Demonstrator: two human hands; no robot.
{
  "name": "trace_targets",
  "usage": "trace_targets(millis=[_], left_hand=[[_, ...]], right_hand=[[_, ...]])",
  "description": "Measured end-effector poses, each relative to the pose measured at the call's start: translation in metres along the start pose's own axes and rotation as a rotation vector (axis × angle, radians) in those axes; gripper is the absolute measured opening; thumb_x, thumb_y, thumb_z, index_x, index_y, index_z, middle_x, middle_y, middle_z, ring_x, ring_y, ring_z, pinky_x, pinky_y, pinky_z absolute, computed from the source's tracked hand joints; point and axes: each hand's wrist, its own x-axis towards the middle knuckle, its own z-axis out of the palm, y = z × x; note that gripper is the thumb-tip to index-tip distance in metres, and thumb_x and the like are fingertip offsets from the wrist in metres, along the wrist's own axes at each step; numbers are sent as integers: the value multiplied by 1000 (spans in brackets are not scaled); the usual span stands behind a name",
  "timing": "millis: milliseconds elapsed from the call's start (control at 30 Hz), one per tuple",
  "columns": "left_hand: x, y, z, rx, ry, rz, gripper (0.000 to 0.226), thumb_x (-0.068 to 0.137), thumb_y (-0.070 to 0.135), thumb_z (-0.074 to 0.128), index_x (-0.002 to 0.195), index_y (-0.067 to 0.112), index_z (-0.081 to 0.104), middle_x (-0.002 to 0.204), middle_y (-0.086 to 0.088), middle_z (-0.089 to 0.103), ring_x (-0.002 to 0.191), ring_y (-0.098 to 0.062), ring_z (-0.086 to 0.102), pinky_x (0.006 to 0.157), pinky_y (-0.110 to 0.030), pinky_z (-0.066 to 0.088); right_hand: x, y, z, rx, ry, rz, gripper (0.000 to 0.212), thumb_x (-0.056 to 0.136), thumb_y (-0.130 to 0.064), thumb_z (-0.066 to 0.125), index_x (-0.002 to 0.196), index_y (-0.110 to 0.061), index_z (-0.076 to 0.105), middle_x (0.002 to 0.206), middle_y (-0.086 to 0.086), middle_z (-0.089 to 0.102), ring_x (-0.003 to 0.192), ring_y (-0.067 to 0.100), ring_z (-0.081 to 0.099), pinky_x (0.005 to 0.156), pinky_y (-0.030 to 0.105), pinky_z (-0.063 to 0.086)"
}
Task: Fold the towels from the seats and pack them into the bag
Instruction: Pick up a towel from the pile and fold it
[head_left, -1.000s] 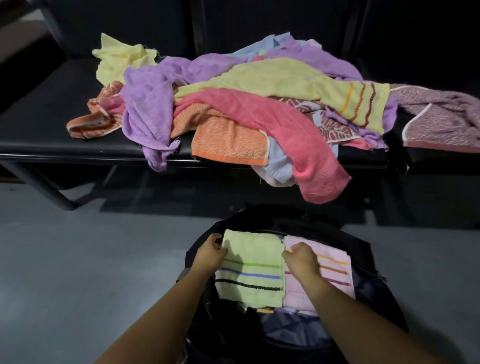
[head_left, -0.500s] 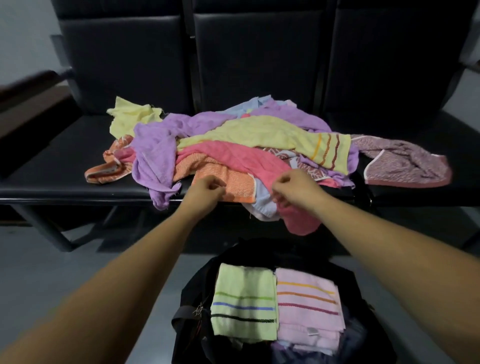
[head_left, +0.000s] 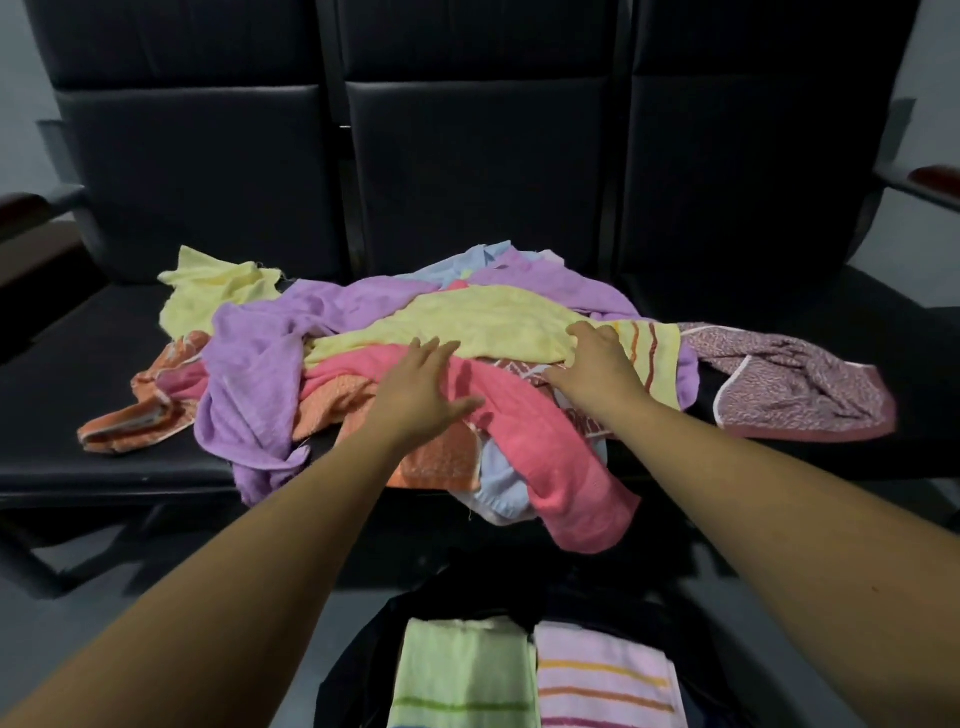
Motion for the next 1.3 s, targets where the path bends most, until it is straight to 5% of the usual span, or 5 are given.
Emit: trace_targets(millis=[367,600,767,1000,1300], left_hand=[[27,-18,35,-115,-17,-8,73,85,61,65,148,34,41,154,-6,35,140,-31,37,117,-57,30],[23,27,-29,-646,227,67,96,88,45,73,158,42,7,150,11,35,131,-9,45,104,-31,41],[12,75,-83,-701,247,88,30,95,44,64,122,30,69,115,2,71,101,-16,68,89,-36,54],[-40,152,-169,-1007,356,260,14,98,22,63,87,13,67,82,-10,69,80,-23,65,83,-39,56],[-114,190,-218,-589,230,230,24,97,29,65,99,5,70,72,-11,63,52,-21,63,57,-37,60]], right_hand=[[34,7,-15,70,258,-64,17,94,-23,61,81,-12,64,78,4,63,79,27,59,57,32,35],[-1,-55,-111,523,300,-298,14,95,-18,61,88,-8,65,75,1,59,72,12,54,68,31,44],[-48,-77,-175,747,277,-291,15,99,-19,58,86,-16,64,84,0,63,79,13,60,74,32,54],[-95,-66,-240,751,379,-105,18,96,-25,61,90,-10,68,82,1,62,75,14,57,69,32,48],[-163,-105,-299,980,100,-16,17,98,-20,61,99,-7,72,89,9,74,83,25,73,73,38,63]])
